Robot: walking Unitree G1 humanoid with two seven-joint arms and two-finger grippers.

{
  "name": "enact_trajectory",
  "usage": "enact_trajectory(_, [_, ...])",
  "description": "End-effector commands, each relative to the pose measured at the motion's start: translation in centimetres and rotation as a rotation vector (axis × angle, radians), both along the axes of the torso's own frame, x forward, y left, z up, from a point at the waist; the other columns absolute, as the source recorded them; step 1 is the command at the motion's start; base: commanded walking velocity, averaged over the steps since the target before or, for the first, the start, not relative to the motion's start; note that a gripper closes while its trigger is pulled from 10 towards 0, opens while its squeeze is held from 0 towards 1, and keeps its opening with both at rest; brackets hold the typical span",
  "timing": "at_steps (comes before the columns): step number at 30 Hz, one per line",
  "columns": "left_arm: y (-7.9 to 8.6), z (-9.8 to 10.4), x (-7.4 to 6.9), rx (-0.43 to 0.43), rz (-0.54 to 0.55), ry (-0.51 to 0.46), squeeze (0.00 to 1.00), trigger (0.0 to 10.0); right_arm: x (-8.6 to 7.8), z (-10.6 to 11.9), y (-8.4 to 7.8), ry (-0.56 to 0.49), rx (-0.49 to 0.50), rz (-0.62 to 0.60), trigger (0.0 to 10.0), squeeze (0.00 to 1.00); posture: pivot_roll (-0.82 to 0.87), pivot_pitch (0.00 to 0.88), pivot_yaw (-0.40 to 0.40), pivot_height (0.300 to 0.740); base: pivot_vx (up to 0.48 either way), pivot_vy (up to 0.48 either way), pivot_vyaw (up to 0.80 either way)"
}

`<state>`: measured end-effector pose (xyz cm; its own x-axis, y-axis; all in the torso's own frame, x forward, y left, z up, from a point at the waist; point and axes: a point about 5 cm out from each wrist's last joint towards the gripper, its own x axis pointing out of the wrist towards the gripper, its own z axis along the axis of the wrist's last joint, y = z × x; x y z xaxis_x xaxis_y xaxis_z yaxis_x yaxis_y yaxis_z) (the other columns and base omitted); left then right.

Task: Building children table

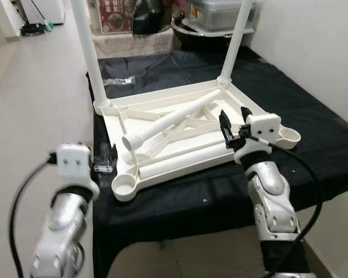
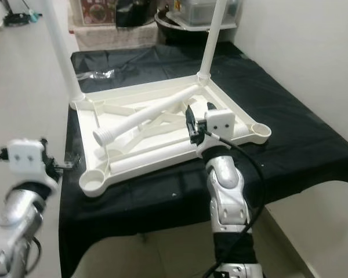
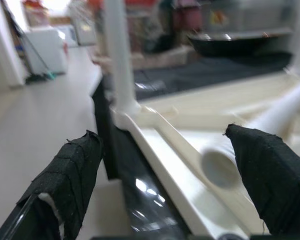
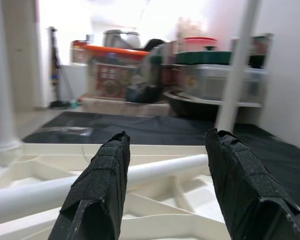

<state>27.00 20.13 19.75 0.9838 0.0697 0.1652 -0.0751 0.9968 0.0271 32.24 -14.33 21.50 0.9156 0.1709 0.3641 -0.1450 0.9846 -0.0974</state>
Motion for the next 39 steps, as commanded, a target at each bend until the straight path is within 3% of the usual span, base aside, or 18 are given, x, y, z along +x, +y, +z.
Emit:
enact_trajectory(1, [0.6,0.1,0.4,-0.028,-0.016,0.019,0.0,10.0,-0.1,0.2,0.2,0.001,-0.003,0.01,10.0,0.0,0.08,0.156,-0.083,0.74,0.0,0.0,0.0])
enact_trajectory(5, [0.7,0.5,1.1,-0.098,-0.071,0.038,0.0,10.0,-0.1,0.2,0.3,0.003,-0.009,0.012,10.0,0.0,0.08,0.159,-0.084,0.74,0.0,0.0,0.0])
enact_trajectory(8, [0.1,-0.7,2.3,-0.202,-0.258,0.208,0.0,10.0,-0.2,0.3,0.7,0.01,-0.004,0.022,10.0,0.0,0.09,0.188,-0.084,0.74,0.0,0.0,0.0])
enact_trajectory(14, [-0.5,-2.3,3.2,-0.213,-0.346,0.303,0.0,10.0,-0.4,0.2,1.1,0.019,-0.004,0.035,10.0,0.0,0.08,0.207,-0.076,0.74,0.0,0.0,0.0])
enact_trajectory(26, [-1.0,-2.0,4.6,-0.228,-0.417,0.303,0.0,10.0,-0.5,0.2,1.2,0.021,-0.011,0.036,10.0,0.0,0.07,0.21,-0.074,0.74,0.0,0.0,0.0])
enact_trajectory(32, [-2.8,-0.5,6.5,-0.328,-0.514,0.271,0.0,10.0,-0.4,0.0,1.4,0.029,-0.024,0.042,10.0,0.0,0.07,0.202,-0.085,0.74,0.0,0.0,0.0])
enact_trajectory(39, [-3.7,-0.6,7.2,-0.357,-0.543,0.274,0.0,10.0,-0.4,0.1,1.4,0.029,-0.025,0.044,10.0,0.0,0.07,0.2,-0.082,0.74,0.0,0.0,0.0])
